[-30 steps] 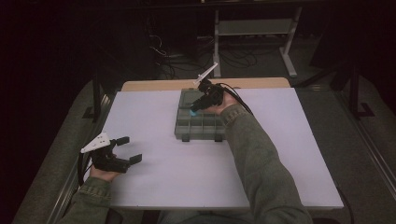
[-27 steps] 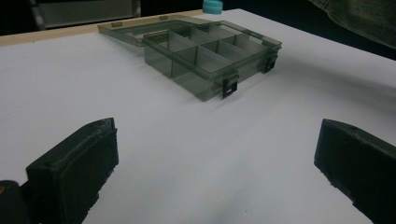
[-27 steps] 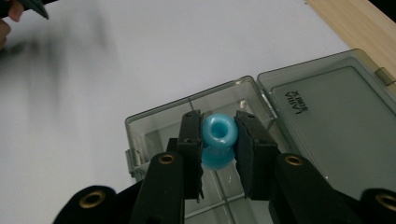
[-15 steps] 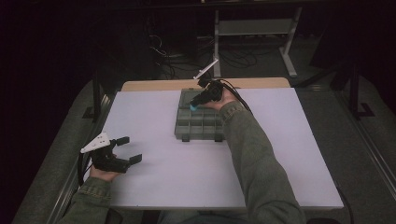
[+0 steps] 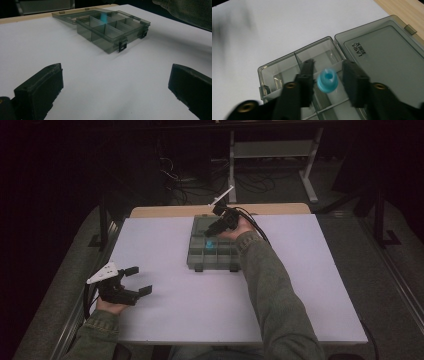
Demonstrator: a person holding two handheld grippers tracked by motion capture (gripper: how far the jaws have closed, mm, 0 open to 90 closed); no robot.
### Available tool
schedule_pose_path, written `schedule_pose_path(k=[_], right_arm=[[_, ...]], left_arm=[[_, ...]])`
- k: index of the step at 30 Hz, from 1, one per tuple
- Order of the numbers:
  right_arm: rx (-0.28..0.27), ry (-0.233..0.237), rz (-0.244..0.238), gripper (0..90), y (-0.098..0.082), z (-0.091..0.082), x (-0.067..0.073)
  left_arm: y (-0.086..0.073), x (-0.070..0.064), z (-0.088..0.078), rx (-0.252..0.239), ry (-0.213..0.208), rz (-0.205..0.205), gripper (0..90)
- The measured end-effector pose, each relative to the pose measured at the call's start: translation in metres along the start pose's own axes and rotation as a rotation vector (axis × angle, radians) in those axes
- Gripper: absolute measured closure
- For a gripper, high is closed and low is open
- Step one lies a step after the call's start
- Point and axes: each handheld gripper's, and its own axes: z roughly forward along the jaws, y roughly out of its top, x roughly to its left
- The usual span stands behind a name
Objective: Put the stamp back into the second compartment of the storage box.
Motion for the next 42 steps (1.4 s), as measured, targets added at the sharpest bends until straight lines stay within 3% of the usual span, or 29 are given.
schedule_pose_path(k=[1,2,3,5,9,12,16,19,33,36,42], right_arm=[[0.0,0.0,0.0,50.0,0.0,0.0,0.0],[-0.006,-0.008,-0.002,45.9,0.0,-0.001,0.001],[-0.017,-0.016,-0.001,36.2,0.001,-0.005,0.002],[-0.023,-0.021,0.002,32.1,0.001,-0.008,0.002],[-0.05,-0.021,0.03,14.2,0.0,-0.017,0.002],[-0.065,-0.018,0.061,7.0,-0.002,-0.025,0.002],[-0.079,-0.023,0.061,4.7,-0.005,-0.03,0.004],[-0.095,-0.013,0.103,0.9,-0.007,-0.035,0.008],[-0.141,-0.025,0.091,0.0,-0.025,-0.057,0.015],[-0.145,-0.039,0.06,0.0,-0.029,-0.06,0.015],[-0.165,-0.027,0.081,0.0,-0.037,-0.064,0.017]], left_arm=[[0.0,0.0,0.0,-0.001,0.0,-0.004,0.0],[0.0,-0.001,0.0,-0.004,-0.001,-0.008,0.0],[0.0,-0.001,0.001,-0.004,-0.001,-0.006,0.0],[0.0,-0.001,0.001,-0.005,-0.001,-0.007,0.0],[0.0,-0.001,0.001,-0.005,0.0,-0.008,0.0],[0.0,-0.001,0.001,-0.003,0.0,-0.012,0.0],[-0.001,-0.001,0.001,0.0,0.0,-0.007,0.0],[-0.001,-0.001,0.001,-0.002,-0.001,-0.005,0.0],[0.0,-0.001,0.001,0.005,0.004,0.0,0.0],[0.0,-0.001,0.001,0.005,0.004,-0.002,0.0],[0.0,-0.001,0.001,0.003,0.004,-0.004,0.0]])
